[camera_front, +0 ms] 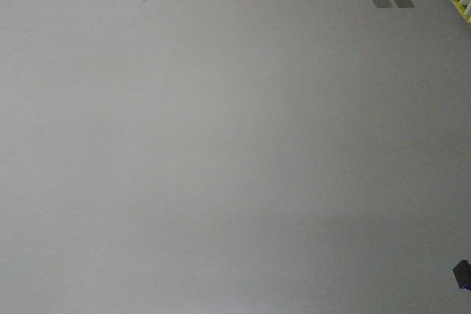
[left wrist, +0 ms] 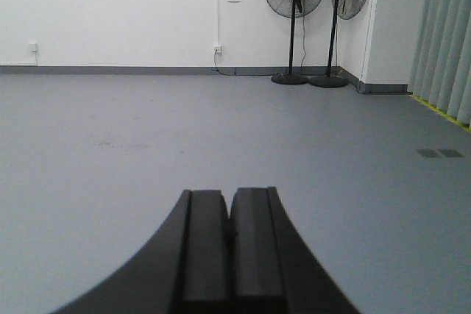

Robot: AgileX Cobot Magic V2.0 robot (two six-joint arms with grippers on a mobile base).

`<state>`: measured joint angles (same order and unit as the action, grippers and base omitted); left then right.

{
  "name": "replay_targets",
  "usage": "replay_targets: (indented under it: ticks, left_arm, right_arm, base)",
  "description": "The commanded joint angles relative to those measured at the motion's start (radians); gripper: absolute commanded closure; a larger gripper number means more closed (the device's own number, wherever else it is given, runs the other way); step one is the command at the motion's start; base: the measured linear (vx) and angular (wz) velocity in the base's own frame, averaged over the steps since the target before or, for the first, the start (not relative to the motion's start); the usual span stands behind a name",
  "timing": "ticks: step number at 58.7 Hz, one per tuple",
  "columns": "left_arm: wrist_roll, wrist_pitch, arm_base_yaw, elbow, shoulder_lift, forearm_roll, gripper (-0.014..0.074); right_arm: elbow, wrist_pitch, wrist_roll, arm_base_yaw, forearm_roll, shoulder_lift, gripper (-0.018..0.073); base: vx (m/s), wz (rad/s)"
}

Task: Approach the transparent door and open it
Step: 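Drive the base forward across the grey floor toward the wooden platform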

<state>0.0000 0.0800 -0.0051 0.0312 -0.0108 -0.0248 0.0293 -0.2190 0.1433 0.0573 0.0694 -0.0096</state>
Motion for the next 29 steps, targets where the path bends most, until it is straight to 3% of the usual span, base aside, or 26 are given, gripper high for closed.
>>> replay_targets:
  ticks: [1, 29]
  left_arm:
    - [-0.008, -0.08, -0.006, 0.016, -0.014, -0.008, 0.0603]
    - [-0.008, -0.08, -0.006, 0.016, -0.014, -0.008, 0.0603]
  right_arm:
    - [0.005, 0.081, -0.001, 0.003, 0.003, -0.016, 0.0568]
    - [0.005, 0.081, -0.001, 0.003, 0.003, -0.016, 0.0568]
  base:
    - [0.0, 0.0]
    - [0.0, 0.0]
